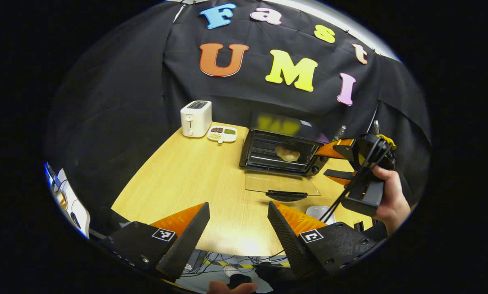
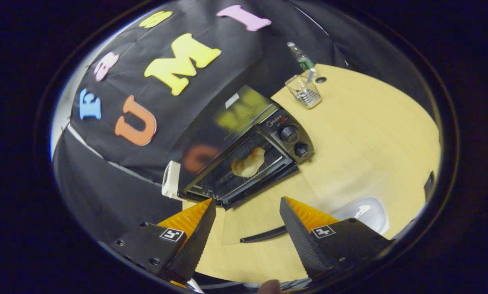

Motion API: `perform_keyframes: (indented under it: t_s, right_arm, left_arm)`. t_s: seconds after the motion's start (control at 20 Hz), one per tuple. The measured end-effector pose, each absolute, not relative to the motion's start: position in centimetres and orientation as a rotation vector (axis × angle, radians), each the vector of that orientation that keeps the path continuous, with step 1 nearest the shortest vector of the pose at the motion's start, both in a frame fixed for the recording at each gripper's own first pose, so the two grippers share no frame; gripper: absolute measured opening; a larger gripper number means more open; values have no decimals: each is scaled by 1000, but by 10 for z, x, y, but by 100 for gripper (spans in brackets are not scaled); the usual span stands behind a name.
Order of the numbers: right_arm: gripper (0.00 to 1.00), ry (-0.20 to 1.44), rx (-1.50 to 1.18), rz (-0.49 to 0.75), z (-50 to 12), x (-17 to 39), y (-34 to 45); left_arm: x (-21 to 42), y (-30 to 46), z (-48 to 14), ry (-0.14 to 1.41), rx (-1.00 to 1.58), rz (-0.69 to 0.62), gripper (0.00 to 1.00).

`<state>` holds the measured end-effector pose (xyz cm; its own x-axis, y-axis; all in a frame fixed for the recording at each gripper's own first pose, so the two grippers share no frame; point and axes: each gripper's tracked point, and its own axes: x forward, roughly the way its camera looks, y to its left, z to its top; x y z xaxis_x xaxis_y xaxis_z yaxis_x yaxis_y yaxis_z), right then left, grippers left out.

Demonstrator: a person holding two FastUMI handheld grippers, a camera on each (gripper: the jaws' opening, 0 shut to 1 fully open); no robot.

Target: Open the electric oven with the left hand, put the food in, and close the electric oven.

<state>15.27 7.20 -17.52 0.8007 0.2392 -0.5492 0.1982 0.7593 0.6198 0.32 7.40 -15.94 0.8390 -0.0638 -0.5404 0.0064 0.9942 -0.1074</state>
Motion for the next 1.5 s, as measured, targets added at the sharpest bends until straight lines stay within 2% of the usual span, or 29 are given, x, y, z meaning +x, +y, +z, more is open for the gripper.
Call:
perform_keyframes:
  t_s: [0.25,0.35,0.4,0.55,0.8,0.85,0.9,1.05,1.1,1.25,1.5]
  right_arm:
    - [93,498,235,30,-131,91,52]
    - [100,446,148,13,-119,70,47]
    - [96,434,128,5,-116,59,45]
    - [100,402,107,-27,-120,32,32]
    - [100,418,54,-84,-126,-11,1]
    - [97,412,16,-105,-125,-17,-9]
    - [100,411,-12,-120,-124,-22,-17]
    - [100,411,27,-145,-125,-35,-28]
    - [97,408,44,-154,-123,-38,-31]
    - [100,406,47,-185,-124,-43,-47]
    - [100,435,42,-242,-129,-46,-75]
  left_arm:
    - [6,56,-169,556,-71,-56,94]
    - [9,45,-170,545,-64,-65,95]
    - [8,43,-172,546,-56,-58,95]
    - [8,28,-167,510,-68,-79,95]
    - [6,14,-175,465,2,-90,95]
    - [6,11,-181,459,37,-95,95]
    - [5,6,-190,462,61,-110,94]
    - [4,-10,-212,477,75,-152,95]
    - [6,-14,-221,485,71,-160,95]
    - [15,-27,-251,539,24,-182,95]
    - [46,-36,-293,593,10,-154,95]
